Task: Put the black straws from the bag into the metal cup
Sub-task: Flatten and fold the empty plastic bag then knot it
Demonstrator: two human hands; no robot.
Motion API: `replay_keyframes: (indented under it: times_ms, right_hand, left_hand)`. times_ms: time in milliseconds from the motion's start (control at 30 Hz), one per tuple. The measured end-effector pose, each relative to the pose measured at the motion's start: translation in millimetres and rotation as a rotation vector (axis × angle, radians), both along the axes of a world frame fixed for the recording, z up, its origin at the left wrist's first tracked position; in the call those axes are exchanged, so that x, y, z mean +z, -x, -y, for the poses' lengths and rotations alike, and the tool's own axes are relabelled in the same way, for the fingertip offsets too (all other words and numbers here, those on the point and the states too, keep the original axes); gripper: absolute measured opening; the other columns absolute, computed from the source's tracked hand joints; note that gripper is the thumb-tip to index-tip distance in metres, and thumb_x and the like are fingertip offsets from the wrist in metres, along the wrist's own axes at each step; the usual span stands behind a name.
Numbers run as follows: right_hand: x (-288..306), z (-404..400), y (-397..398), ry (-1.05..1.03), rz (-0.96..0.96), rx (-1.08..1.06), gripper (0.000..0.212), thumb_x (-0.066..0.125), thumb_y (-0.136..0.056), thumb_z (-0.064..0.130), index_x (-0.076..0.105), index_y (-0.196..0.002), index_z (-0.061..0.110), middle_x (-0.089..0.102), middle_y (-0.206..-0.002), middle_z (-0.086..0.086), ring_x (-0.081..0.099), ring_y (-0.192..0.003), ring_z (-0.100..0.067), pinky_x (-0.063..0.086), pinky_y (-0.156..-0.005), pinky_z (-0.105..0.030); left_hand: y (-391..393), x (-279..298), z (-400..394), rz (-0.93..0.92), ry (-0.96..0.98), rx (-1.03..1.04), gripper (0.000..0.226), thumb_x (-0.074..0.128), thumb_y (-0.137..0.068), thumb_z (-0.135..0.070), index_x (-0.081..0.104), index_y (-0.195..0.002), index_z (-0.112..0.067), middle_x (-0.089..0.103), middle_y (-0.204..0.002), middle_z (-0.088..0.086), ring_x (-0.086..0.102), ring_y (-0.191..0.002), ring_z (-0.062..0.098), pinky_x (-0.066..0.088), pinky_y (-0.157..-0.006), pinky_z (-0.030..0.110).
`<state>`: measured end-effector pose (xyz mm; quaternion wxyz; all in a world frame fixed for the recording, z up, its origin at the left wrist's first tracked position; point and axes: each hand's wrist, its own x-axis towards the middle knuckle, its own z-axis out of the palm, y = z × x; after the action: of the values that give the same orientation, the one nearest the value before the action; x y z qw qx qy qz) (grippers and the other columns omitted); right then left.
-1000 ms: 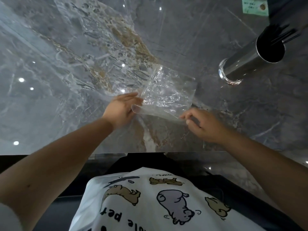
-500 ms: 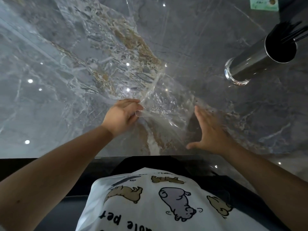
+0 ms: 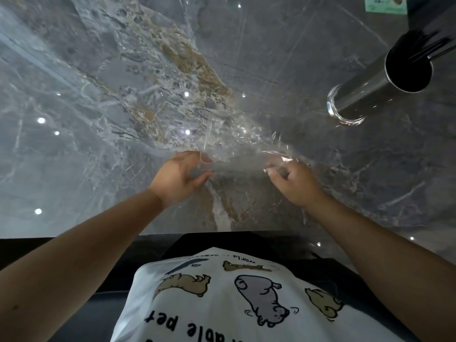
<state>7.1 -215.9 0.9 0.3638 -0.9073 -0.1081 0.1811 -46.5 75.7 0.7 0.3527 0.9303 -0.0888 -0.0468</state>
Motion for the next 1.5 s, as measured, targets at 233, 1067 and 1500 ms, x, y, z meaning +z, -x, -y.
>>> replay_keyframes:
  times_ms: [233, 1067, 1500]
  right_hand:
    - [-9.6, 5.3, -18.7, -0.176, -0.193, -0.233, 0.01, 0.054, -0.082, 0.037, 0.063, -0.082, 0.042, 0.073, -0.08, 0.014, 0.067, -0.08, -0.006, 0.049, -0.076, -0.027]
    - [-32.5, -9.7, -15.9, 0.516, -0.238, -0.203, 0.027, 0.057, -0.084, 0.041, 0.051, -0.07, 0.019, 0.059, -0.065, 0.004, 0.054, -0.061, -0.014, 0.039, -0.058, -0.03]
    - [-2.8, -9.1, -24.8, 0.275, -0.253, -0.345, 0.026, 0.069, -0.081, 0.039, 0.054, -0.072, 0.019, 0.058, -0.073, 0.0, 0.059, -0.07, -0.02, 0.04, -0.056, -0.027]
  left_hand:
    - [-12.9, -11.8, 7.4, -0.185, 0.145, 0.184, 0.008, 0.058, -0.095, -0.028, 0.06, -0.09, -0.022, 0.068, -0.08, -0.008, 0.062, -0.072, 0.003, 0.047, -0.064, 0.021]
    - [-35.5, -29.9, 44.2, -0.409, -0.275, 0.449, 0.042, 0.053, -0.091, -0.044, 0.047, -0.115, -0.01, 0.05, -0.119, 0.014, 0.058, -0.094, 0.035, 0.042, -0.065, 0.039]
    - [-48.3, -14.9, 17.3, -0.645, 0.414, 0.579, 0.018, 0.063, -0.089, -0.033, 0.063, -0.081, -0.017, 0.062, -0.067, -0.007, 0.055, -0.058, 0.009, 0.046, -0.048, 0.02]
